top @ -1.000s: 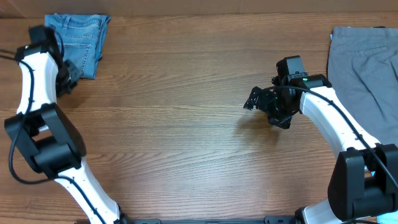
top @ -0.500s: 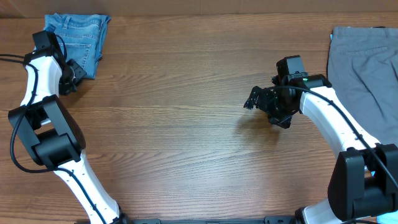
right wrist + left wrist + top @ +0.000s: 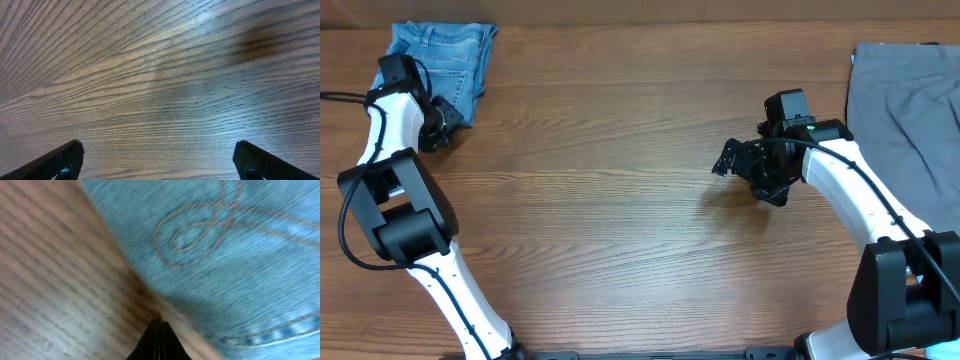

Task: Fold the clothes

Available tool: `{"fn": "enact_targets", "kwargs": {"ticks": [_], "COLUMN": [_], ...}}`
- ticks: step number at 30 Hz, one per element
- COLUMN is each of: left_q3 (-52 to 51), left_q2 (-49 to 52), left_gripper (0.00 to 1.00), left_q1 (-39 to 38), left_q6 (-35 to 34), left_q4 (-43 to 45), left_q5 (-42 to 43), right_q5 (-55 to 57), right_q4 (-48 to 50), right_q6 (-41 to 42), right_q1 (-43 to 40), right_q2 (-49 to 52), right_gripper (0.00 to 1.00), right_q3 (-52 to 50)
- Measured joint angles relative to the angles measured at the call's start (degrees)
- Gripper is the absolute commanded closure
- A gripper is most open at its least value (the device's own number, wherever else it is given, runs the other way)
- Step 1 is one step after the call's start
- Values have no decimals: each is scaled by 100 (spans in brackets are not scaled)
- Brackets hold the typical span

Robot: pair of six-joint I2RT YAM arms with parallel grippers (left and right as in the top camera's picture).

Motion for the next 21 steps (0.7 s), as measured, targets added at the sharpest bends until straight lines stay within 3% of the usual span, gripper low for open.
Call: {"fn": "enact_targets", "kwargs": {"ticks": [21], "left_q3": [13], "left_q2": [138], "left_gripper": [95], "left_q1": [-321], "left_q6": [-247], "left_q4": [466], "left_q5": [101], "right_q5": [0], "right_q4": [-227], "right_q6": [0], "right_q1": [0], "right_q2": [0], "right_gripper": [0], "right_q3": [0]}}
